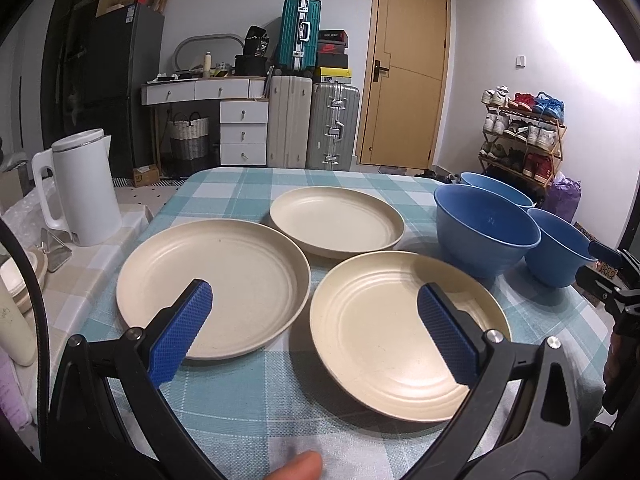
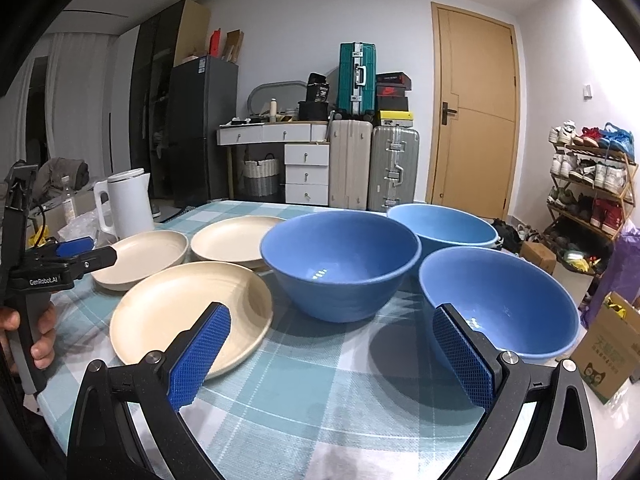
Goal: Organize plates and bowls
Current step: 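Move the right tool toward a cream plate rim while the left tool approaches another plate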
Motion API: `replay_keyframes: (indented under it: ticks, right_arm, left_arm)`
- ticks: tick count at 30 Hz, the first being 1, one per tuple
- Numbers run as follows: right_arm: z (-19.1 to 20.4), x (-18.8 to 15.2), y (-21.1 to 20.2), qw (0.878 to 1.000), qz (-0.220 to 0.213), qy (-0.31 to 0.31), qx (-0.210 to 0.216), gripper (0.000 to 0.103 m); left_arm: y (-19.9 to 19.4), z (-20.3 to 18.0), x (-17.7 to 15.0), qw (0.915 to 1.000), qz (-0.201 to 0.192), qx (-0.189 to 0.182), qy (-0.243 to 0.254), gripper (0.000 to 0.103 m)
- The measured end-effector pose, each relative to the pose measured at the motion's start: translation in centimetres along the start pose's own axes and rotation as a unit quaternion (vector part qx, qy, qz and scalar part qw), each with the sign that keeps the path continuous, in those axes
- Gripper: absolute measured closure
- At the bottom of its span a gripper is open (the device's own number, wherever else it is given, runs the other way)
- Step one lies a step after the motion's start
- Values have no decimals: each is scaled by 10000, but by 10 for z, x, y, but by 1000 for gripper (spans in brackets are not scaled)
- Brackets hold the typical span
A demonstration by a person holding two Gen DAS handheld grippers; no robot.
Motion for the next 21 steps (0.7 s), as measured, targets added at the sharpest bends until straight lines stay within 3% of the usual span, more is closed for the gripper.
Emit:
replay_keyframes:
  ticks: [9, 13, 21]
  right_arm:
    - [19, 16, 4, 9998, 172, -13, 131, 0]
    - [29, 26, 6, 9989, 236, 106, 391, 0]
    - [56, 48, 11, 9979, 262, -29, 589, 0]
  left_arm:
    - [-15, 13, 14, 9994, -10, 358, -40, 1]
    - [-23, 23, 19, 9983, -38, 586, -64, 1]
    - [-28, 58, 24, 9953, 121, 801, -534, 1]
Point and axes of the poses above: each gripper's, at about its wrist camera, not at the fingertips, and y roughly the way its jaws point, z to its left, x to its top, the point moved 5 cm from there along y, roughly the way its jaws point, and after that the axes turned 7 degrees about z, right-handed, at the moved point
